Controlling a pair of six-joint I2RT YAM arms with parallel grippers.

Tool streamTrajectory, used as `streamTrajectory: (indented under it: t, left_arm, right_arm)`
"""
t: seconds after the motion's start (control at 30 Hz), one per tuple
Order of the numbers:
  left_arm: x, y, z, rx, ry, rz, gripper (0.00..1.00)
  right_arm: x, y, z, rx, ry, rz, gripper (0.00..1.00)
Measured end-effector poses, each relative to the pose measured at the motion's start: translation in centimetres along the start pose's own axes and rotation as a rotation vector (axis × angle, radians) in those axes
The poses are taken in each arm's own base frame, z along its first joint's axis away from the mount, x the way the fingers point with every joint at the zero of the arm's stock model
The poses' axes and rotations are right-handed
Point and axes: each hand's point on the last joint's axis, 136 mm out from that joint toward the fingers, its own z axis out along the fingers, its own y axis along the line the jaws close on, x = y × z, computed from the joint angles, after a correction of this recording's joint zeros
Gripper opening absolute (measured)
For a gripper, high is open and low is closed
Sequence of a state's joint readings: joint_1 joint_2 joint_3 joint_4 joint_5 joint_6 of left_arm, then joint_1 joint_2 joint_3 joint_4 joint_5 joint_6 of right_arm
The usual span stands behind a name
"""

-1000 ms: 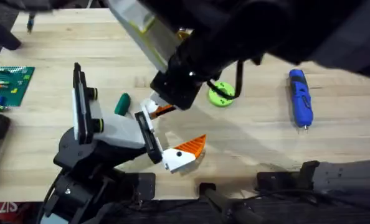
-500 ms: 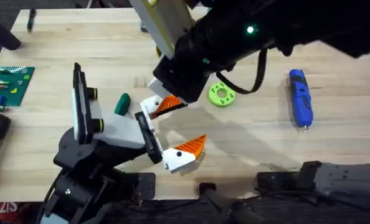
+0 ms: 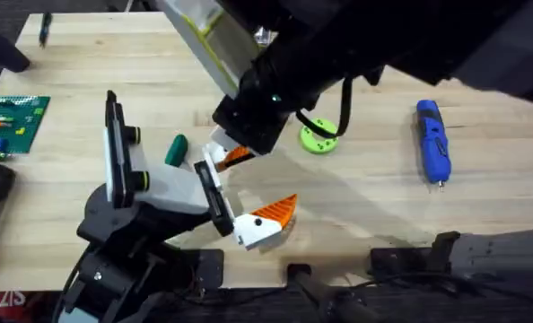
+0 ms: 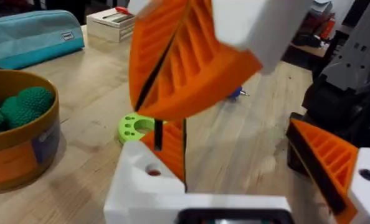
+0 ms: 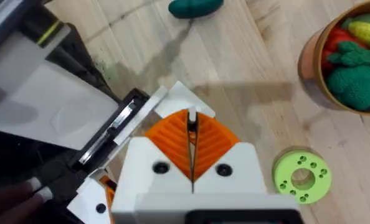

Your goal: Pick up the gripper from the table and insert it into the empty holder that is missing its gripper. Then pick up a screw, insert it into the mounting hole, and use the screwdriver to tighten it. Finally, clean up the table by picking up the vegetable and placing it into the bucket.

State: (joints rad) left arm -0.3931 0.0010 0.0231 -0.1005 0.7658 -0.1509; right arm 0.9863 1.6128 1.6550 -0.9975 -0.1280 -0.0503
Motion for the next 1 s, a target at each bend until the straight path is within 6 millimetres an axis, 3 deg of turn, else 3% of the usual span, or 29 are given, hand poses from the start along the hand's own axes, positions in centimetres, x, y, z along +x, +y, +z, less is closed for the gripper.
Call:
streamTrajectory:
  t: [1.0]
  left_arm:
    - [0.0, 0.0, 0.0, 0.0, 0.0, 0.0, 0.988]
  right_arm:
    - [0.2, 0.4, 1.6, -0.04, 0.032, -0.02, 0.008]
